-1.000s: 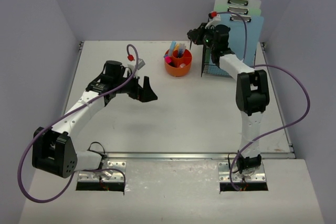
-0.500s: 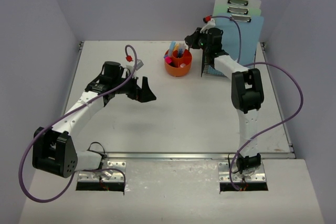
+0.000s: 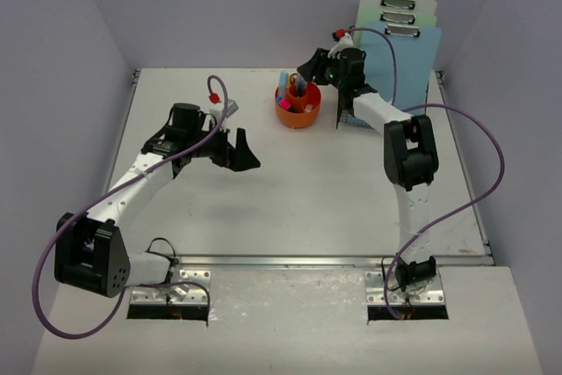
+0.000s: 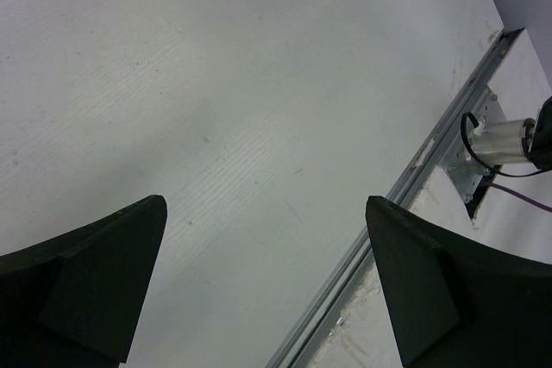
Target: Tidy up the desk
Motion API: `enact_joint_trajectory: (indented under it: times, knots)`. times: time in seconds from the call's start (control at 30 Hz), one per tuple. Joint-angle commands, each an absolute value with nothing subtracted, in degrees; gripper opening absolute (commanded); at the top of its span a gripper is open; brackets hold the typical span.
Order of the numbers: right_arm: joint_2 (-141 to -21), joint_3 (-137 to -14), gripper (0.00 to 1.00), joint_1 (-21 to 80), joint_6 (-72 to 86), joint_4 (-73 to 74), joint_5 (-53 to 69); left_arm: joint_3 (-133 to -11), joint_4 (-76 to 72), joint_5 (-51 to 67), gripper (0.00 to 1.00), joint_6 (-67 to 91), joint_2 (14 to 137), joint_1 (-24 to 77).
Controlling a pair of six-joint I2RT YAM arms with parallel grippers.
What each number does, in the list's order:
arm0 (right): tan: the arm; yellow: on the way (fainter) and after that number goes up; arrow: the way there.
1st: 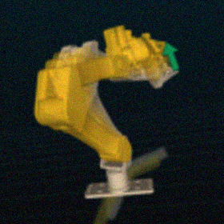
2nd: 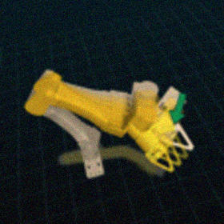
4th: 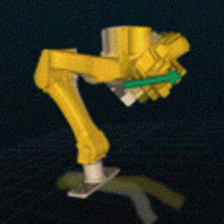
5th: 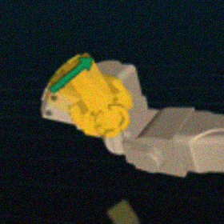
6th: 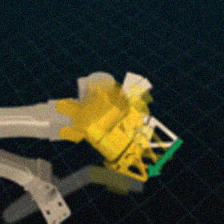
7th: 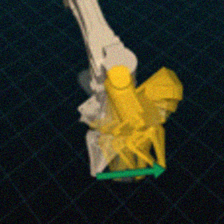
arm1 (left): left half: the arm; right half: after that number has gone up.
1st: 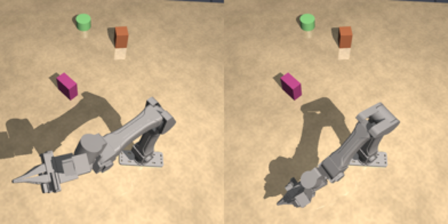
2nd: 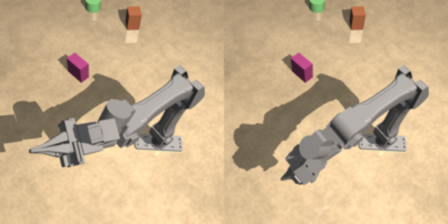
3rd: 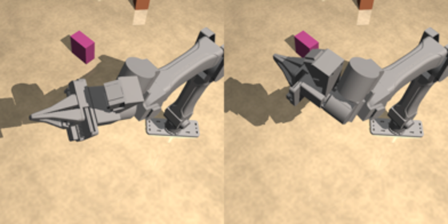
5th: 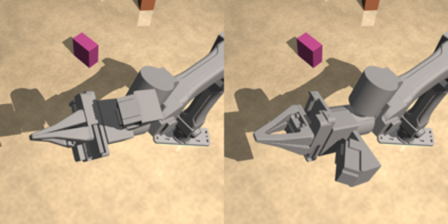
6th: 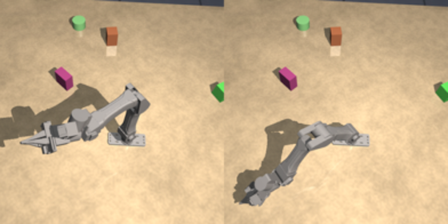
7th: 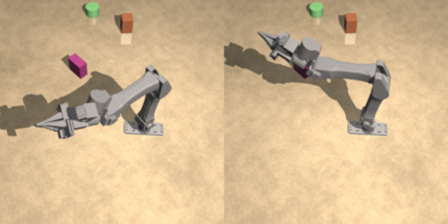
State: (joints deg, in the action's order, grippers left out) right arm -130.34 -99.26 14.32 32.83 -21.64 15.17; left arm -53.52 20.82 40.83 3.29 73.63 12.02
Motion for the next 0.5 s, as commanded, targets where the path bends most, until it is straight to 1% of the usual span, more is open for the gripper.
enact_joint_trajectory:
  times: [0.0, 0.2, 0.27, 0.33, 0.37, 0.43, 0.47]
  knots:
    - [-127.02, -100.32, 0.52, 14.59, 33.13, -22.86, 16.19, -53.52, 18.63, 42.23, 1.00, 2.86, 72.33, 11.07]
    - [-121.94, -99.73, 0.52, 14.68, 29.58, -23.66, 19.66, -54.36, 18.72, 40.79, 1.00, 3.34, 71.33, 11.07]
    - [-120.00, -99.37, 0.54, 14.68, 27.80, -23.73, 20.74, -55.36, 19.47, 39.63, 1.00, 3.25, 70.81, 11.07]
    - [-116.40, -98.23, 0.58, 14.68, 24.10, -23.70, 21.93, -56.27, 20.01, 37.20, 1.00, 3.25, 69.78, 11.07]
    - [-114.86, -97.32, 0.65, 14.68, 22.41, -23.31, 23.00, -57.13, 20.46, 35.28, 1.00, 3.24, 69.07, 11.07]
    - [-111.86, -96.39, 0.83, 14.68, 18.78, -21.89, 24.04, -58.82, 21.82, 32.94, 1.00, 2.96, 68.92, 11.07]
    - [-108.98, -96.11, 0.91, 14.68, 15.23, -19.23, 24.47, -59.80, 22.81, 31.99, 1.00, 2.67, 69.02, 11.07]
